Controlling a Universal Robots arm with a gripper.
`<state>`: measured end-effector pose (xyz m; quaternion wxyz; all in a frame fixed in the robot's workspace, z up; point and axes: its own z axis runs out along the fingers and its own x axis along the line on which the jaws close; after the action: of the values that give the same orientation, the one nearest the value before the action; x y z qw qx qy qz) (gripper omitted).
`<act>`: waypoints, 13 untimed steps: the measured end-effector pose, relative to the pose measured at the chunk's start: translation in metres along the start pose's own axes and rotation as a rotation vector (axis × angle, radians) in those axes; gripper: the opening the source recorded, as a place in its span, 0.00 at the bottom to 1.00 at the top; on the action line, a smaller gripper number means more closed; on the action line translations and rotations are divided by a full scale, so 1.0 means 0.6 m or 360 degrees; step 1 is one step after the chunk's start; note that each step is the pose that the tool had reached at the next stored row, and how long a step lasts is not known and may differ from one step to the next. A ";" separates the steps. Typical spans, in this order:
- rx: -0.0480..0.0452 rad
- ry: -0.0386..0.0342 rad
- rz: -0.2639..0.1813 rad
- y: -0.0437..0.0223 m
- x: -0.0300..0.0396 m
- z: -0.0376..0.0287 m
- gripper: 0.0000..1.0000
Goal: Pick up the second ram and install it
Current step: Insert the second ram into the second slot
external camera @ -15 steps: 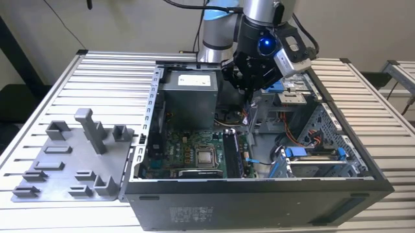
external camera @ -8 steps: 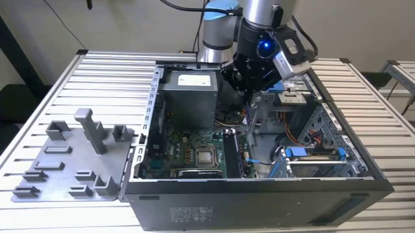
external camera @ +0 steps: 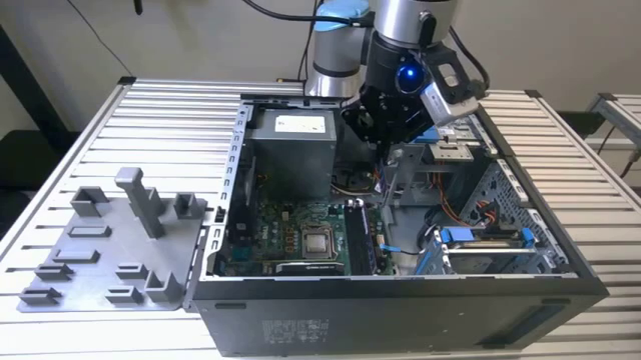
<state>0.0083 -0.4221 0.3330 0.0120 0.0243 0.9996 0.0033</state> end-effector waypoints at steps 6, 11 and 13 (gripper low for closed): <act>0.0000 0.0000 0.0000 0.000 0.000 0.006 0.14; 0.0001 -0.0001 0.0000 0.000 0.000 0.020 0.14; 0.0001 -0.0001 0.0000 0.000 0.001 0.026 0.14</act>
<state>0.0083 -0.4221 0.3176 0.0124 0.0243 0.9996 0.0031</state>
